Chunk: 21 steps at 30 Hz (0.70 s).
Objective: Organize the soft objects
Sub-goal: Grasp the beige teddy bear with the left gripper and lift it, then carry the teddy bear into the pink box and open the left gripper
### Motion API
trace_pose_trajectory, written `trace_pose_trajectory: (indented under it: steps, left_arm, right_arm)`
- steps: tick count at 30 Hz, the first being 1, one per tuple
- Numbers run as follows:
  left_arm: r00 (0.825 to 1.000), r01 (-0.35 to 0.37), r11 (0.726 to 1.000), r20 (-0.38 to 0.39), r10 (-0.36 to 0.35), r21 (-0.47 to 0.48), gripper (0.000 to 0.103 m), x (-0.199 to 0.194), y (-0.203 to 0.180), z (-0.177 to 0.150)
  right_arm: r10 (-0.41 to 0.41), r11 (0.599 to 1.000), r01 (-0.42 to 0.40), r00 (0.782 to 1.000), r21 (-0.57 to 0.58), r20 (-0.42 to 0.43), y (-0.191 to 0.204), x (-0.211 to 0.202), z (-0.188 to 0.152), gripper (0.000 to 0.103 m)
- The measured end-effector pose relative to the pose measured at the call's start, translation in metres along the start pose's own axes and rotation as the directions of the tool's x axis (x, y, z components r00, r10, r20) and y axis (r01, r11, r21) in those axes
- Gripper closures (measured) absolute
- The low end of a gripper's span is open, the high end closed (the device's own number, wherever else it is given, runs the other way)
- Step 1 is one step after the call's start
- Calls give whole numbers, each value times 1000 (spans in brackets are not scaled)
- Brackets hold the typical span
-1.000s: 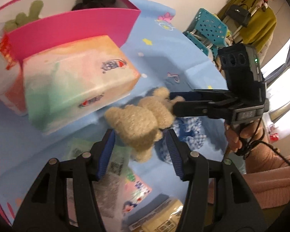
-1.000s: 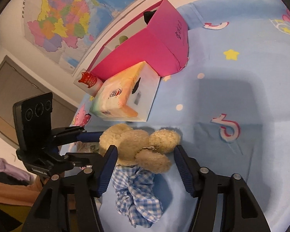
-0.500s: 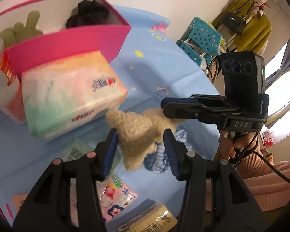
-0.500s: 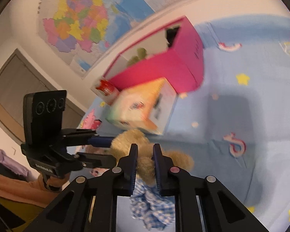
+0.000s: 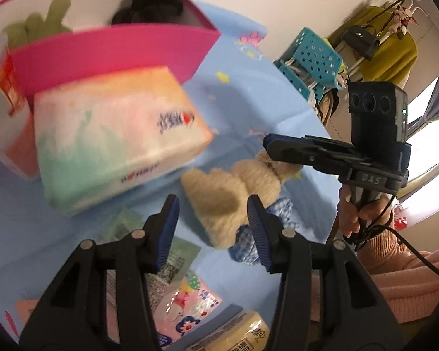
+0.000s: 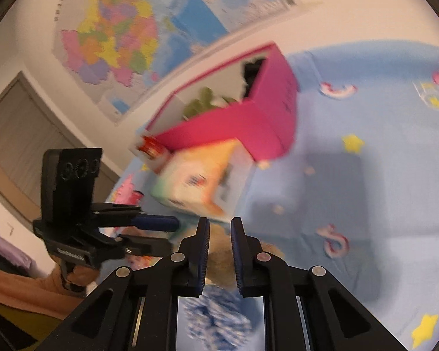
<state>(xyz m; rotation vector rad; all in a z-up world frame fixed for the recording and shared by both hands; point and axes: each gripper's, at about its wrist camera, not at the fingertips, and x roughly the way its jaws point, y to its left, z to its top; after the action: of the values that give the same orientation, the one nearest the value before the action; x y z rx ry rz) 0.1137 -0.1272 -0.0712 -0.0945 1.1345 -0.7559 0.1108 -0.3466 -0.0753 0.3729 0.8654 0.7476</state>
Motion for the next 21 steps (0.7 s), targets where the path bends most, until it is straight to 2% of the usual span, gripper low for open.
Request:
trace_pose_trajectory:
  steps: [2, 3, 4, 5, 6, 10, 11, 13, 14, 16, 17, 19, 21]
  left_arm:
    - [1000, -5, 1000, -12, 5, 11, 53, 3, -3, -2]
    - [1000, -2, 1000, -15, 3, 15, 53, 3, -5, -3]
    - [1000, 5, 1000, -20, -4, 23, 53, 4, -8, -3]
    - [1000, 7, 1000, -23, -6, 28, 53, 5, -9, -4]
    - [1000, 7, 999, -26, -6, 32, 53, 6, -10, -5]
    - [999, 14, 999, -35, -12, 45, 53, 10, -15, -2]
    - [999, 15, 999, -36, -13, 48, 54, 11, -17, -1]
    - [999, 16, 998, -43, -13, 59, 64, 12, -17, -1]
    - [999, 4, 998, -49, -1, 62, 66, 14, -19, 0]
    - [999, 3, 998, -51, 1, 62, 67, 16, -19, 0]
    - [999, -2, 998, -51, 5, 64, 68, 16, -20, 1]
    - [999, -1, 998, -44, 4, 68, 69, 14, -23, 3]
    - [1000, -1, 998, -30, 3, 70, 69, 9, -25, 3]
  right_arm:
    - [-21, 999, 22, 999, 38, -25, -9, 3, -6, 82]
    - [-19, 998, 20, 999, 53, -29, -13, 3, -7, 69]
    - [-16, 997, 19, 999, 77, -33, -17, 2, -10, 61]
    - [-15, 995, 18, 999, 95, -32, -21, 1, -12, 50]
    - [-10, 994, 14, 1000, 108, -29, -24, -1, -14, 45]
    - [25, 988, -20, 999, 153, -36, -32, -5, -24, 40]
    - [29, 988, -21, 998, 155, -48, -32, -2, -27, 40]
    - [30, 991, -24, 999, 132, -39, -26, -2, -30, 39]
    - [24, 993, -20, 999, 119, -37, -24, -2, -30, 39]
    - [33, 994, -30, 999, 102, -36, -21, 0, -31, 53]
    - [52, 994, -48, 998, 102, -31, -20, 1, -31, 64]
    - [34, 997, -33, 999, 75, -14, -16, -2, -30, 71]
    - [25, 998, -25, 1000, 59, 0, -12, -7, -27, 89]
